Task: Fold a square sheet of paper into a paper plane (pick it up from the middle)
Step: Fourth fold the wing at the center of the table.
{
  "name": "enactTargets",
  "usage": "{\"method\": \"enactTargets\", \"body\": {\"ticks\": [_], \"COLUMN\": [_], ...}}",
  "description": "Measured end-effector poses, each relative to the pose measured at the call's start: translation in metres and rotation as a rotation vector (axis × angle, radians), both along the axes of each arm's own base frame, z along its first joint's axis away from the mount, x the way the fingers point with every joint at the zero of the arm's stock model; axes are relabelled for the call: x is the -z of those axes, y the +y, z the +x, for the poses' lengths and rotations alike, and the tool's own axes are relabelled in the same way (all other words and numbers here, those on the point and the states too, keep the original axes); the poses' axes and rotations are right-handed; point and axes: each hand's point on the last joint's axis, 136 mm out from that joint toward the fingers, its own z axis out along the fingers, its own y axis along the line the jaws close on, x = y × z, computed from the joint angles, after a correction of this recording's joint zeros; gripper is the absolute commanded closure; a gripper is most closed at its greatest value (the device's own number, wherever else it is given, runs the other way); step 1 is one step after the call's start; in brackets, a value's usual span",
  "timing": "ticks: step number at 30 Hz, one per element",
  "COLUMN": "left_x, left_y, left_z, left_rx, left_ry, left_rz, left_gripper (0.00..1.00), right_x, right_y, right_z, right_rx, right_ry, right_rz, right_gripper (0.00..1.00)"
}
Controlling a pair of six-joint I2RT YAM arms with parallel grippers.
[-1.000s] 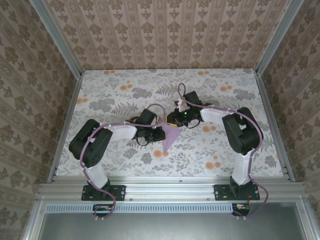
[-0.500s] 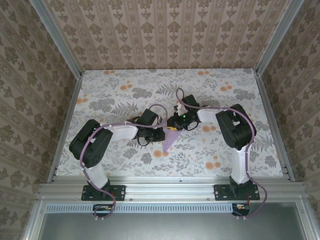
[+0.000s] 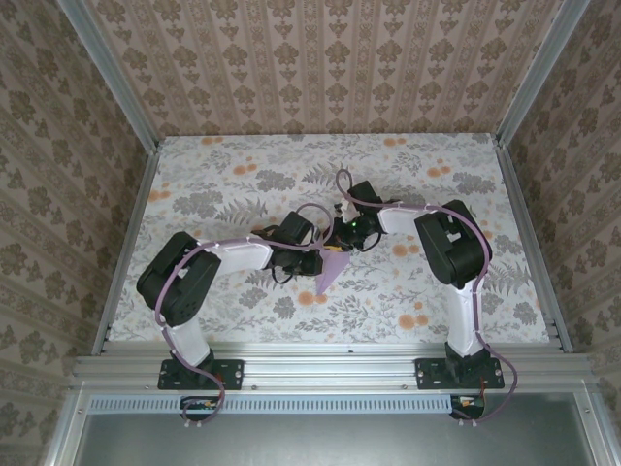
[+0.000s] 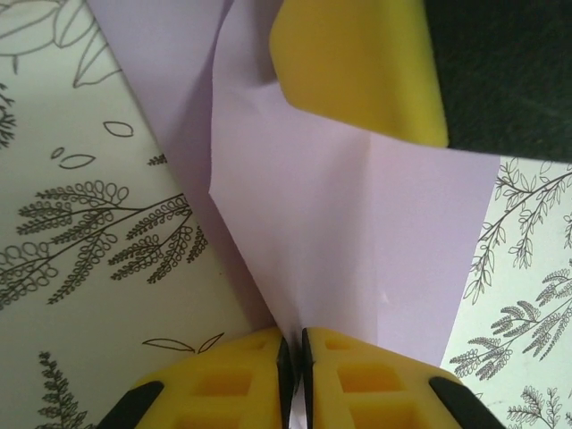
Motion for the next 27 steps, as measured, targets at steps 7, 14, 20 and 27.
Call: {"method": "enactTargets", "body": {"ticks": [7, 14, 20, 27], "left_x": [-0.003, -0.008, -0.034, -0.042], "left_y": [-0.001, 0.009, 0.004, 0.000], "left_z": [-0.002, -0.009, -0.003, -0.001], "left_rx": [0.018, 0.015, 0.012, 0.009], "left_ry": [0.003, 0.028, -0.010, -0.019], "left_rz": [0.020, 0.058, 0.022, 0.000], "left_gripper": [0.74, 0.73, 0.67, 0.61], "right_x": [0.001, 0.001, 0.002, 0.001], "right_y": [-0.001, -0.001, -0.001, 0.000], "right_z": [-0.001, -0.001, -0.001, -0.001], "right_rx": [-0.016, -0.018, -0.018, -0.019], "right_ry": [-0.008, -0.007, -0.005, -0.002], "right_rz": [-0.018, -0.020, -0.020, -0.012], "right_gripper": [0.81, 0.81, 0.81, 0.81]}}
